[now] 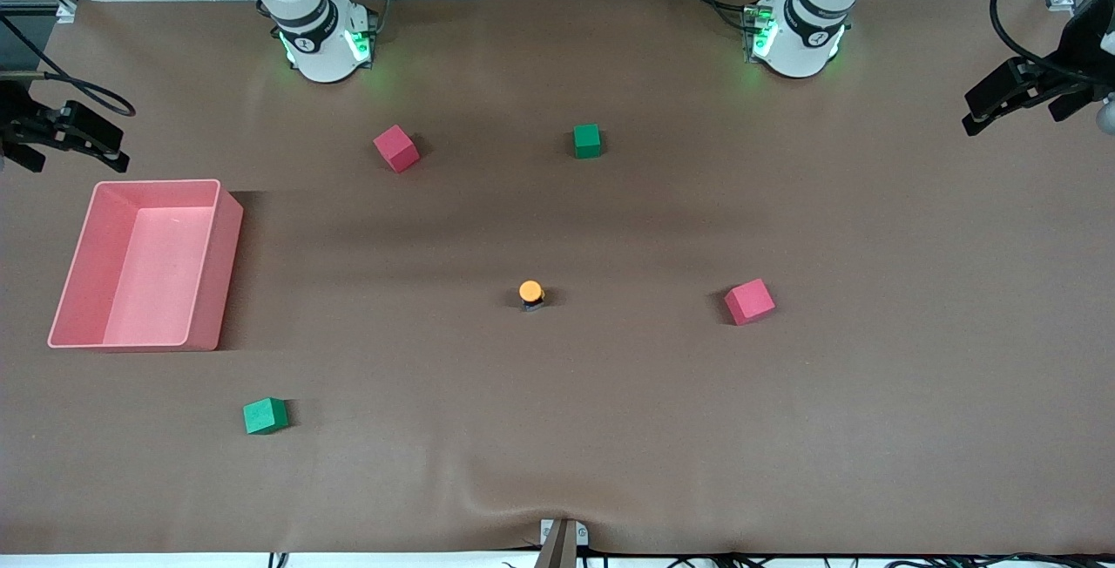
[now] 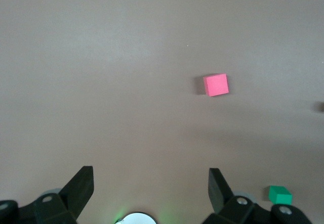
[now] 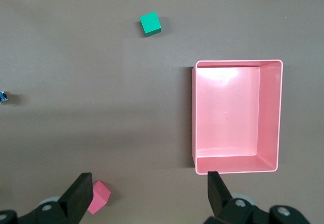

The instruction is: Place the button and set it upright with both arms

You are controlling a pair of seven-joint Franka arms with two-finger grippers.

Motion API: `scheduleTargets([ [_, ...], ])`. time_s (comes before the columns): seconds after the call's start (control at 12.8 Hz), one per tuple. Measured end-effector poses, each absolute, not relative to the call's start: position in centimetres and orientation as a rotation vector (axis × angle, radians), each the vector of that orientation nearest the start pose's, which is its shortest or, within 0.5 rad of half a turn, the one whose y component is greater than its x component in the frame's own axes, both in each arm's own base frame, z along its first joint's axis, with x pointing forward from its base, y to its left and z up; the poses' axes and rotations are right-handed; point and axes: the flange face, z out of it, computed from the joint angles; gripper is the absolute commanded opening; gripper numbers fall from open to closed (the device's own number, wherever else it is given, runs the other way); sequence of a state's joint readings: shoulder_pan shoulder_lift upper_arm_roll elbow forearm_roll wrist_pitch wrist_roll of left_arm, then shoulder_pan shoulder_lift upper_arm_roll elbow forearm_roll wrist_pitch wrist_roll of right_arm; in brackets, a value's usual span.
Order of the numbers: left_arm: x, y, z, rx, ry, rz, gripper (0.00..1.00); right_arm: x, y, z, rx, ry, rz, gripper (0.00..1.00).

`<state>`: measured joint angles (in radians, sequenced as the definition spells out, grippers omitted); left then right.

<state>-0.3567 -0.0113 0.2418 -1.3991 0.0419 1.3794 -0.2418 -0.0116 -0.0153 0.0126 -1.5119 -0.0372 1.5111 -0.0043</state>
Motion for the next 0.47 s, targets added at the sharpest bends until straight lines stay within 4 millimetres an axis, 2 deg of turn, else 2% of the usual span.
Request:
scheduleTargets([
  [0.47, 52.6, -6.07, 68.95, -3.096, -0.168, 0.014, 1.0, 54.4, -0.35, 65.53, -3.178, -0.004, -0.023, 1.0],
])
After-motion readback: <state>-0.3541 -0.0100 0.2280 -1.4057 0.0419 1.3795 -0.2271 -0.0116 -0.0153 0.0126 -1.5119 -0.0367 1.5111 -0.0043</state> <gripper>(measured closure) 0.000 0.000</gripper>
